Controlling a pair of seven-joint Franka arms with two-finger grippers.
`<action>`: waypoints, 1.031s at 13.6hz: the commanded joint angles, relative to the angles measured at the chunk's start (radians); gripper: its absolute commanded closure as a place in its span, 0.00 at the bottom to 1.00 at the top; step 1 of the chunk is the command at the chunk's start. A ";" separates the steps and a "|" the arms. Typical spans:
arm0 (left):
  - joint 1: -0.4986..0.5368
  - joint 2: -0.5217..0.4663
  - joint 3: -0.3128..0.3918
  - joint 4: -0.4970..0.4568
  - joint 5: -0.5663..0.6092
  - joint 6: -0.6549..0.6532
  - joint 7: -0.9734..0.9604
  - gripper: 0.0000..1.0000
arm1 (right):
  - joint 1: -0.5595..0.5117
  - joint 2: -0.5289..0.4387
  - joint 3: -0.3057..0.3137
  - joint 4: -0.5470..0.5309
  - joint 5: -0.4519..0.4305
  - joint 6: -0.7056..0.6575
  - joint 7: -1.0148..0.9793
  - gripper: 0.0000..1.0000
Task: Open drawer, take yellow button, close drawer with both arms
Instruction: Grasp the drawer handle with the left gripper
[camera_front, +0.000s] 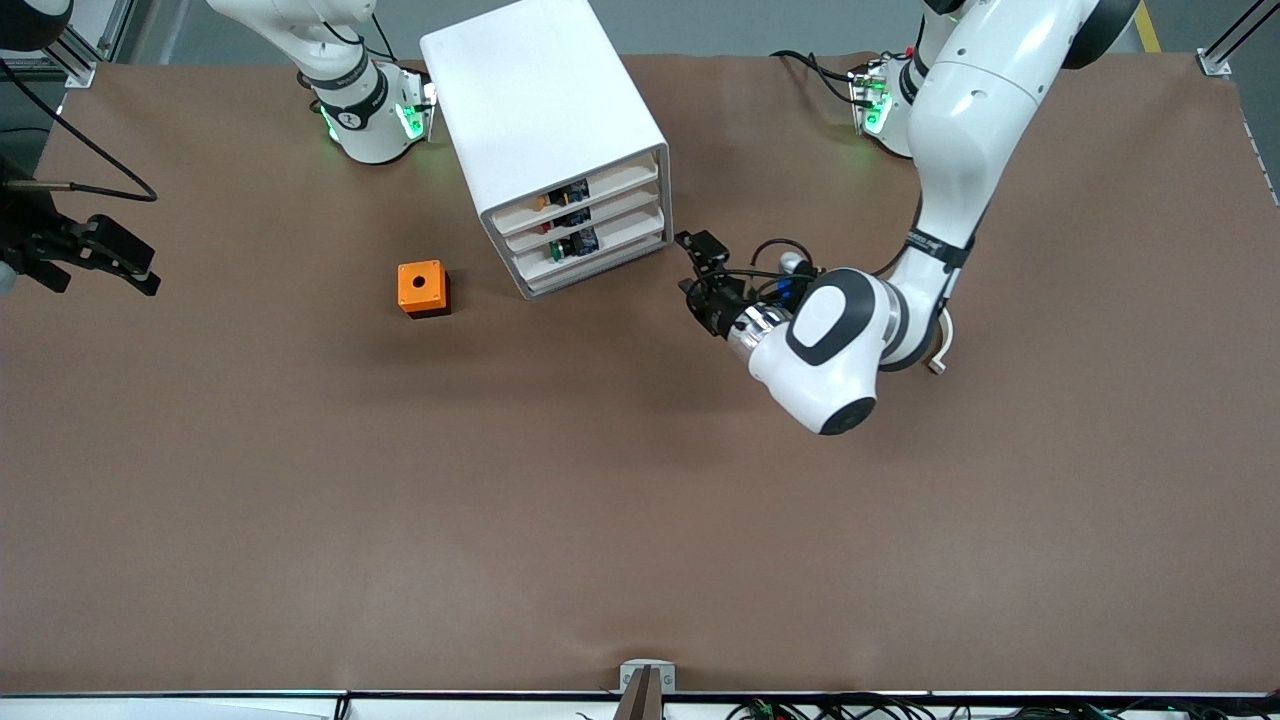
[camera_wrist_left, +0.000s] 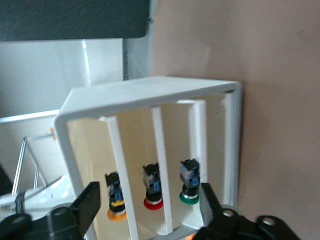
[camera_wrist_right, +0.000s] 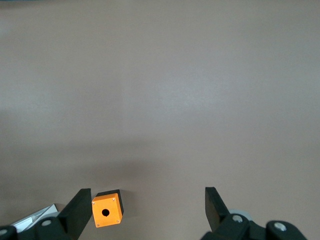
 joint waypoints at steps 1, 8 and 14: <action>-0.047 0.034 0.007 0.020 -0.103 0.011 -0.086 0.27 | -0.006 -0.002 0.005 0.002 -0.014 0.004 -0.009 0.00; -0.165 0.085 0.009 0.020 -0.173 0.011 -0.124 0.32 | -0.009 0.004 0.005 0.002 -0.008 0.004 -0.007 0.00; -0.195 0.085 0.007 0.020 -0.171 0.005 -0.152 0.54 | -0.009 0.010 0.005 0.002 -0.005 0.002 -0.007 0.00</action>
